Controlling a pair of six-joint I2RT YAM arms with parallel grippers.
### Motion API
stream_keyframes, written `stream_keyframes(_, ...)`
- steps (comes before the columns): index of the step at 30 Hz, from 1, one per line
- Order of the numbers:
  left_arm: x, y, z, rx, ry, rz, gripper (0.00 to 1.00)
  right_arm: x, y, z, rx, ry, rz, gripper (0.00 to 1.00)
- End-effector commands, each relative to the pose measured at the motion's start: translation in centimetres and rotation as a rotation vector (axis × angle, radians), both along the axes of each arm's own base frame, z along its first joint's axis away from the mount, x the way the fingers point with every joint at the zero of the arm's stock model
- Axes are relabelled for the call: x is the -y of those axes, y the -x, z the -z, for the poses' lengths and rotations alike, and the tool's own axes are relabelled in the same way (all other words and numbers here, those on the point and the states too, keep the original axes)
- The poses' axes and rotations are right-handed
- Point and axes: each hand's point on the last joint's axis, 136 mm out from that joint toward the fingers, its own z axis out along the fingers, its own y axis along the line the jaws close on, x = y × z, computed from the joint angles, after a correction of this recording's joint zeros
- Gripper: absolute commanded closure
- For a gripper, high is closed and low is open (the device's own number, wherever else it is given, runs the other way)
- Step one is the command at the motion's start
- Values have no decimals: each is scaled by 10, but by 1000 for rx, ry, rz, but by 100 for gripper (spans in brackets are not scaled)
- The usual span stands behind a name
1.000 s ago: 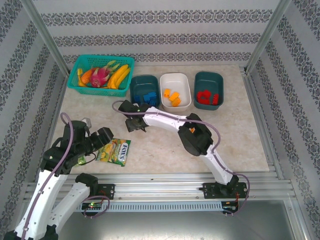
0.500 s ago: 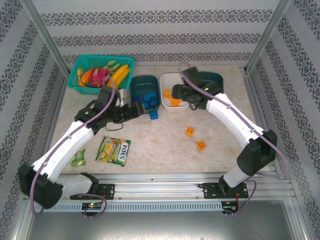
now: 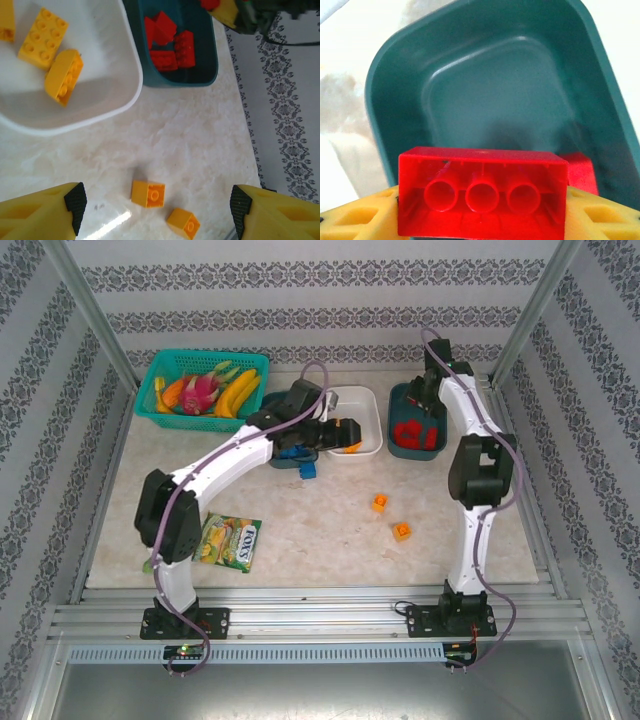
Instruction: Sort the legos into containers by color
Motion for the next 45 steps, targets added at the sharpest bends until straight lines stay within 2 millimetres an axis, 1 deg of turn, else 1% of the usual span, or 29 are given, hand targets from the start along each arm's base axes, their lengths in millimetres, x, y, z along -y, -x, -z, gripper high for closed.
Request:
stream_keyframes(1,15,-7,-15,52,18,51,22,0,-2,10,-75,6,19,42)
stream_keyframes(3,19,-12,-14,51,20,49,22,4,-7,19,-92,18,35,42)
stream_keyframes(5,23,-15,-12,51,25,53,22,8,-7,31,-119,20,64,41)
stream_keyframes(7,28,-20,-15,64,40,51,22,12,-6,45,-144,4,91,41)
stream_keyframes(10,32,-25,-19,70,55,42,22,13,-7,56,-157,-7,98,39)
stream_keyframes(14,36,-28,-30,75,79,45,22,12,-6,63,-175,-13,83,34)
stream_keyframes(16,37,-28,-36,84,89,48,22,12,-5,64,-181,-13,81,30)
stream_keyframes(18,38,-27,-39,80,94,48,22,11,-6,61,-172,-16,80,26)
stream_keyframes(21,36,-27,-42,81,93,40,22,10,-8,48,-146,-18,75,21)
stream_keyframes(24,34,-25,-44,81,90,32,22,8,-12,22,-90,-2,55,16)
stream_keyframes(27,28,-24,-46,81,83,9,21,2,-15,-15,-10,9,29,15)
stream_keyframes(30,14,-17,-47,76,50,-35,20,-13,-12,-65,90,12,-19,15)
stream_keyframes(32,-8,-8,-36,44,-20,-102,19,-32,3,-98,153,3,-76,15)
stream_keyframes(33,-20,-4,-27,19,-58,-134,18,-44,13,-113,191,0,-113,15)
stream_keyframes(35,-43,9,-7,-22,-124,-185,17,-73,46,-136,286,-5,-204,13)
stream_keyframes(36,-52,15,1,-32,-149,-203,16,-83,64,-147,338,-7,-238,12)
stream_keyframes(39,-75,31,25,-67,-217,-259,15,-119,130,-156,456,-57,-369,11)
stream_keyframes(40,-81,35,33,-75,-239,-274,14,-132,153,-154,488,-101,-427,10)
stream_keyframes(41,-86,38,42,-82,-261,-286,9,-146,176,-150,517,-153,-482,10)
stream_keyframes(42,-89,40,49,-86,-282,-295,9,-156,199,-146,546,-205,-534,10)
stream_keyframes(44,-94,42,67,-88,-331,-313,8,-168,236,-128,565,-271,-595,9)
stream_keyframes(45,-95,42,75,-88,-353,-320,8,-171,252,-118,572,-302,-611,9)
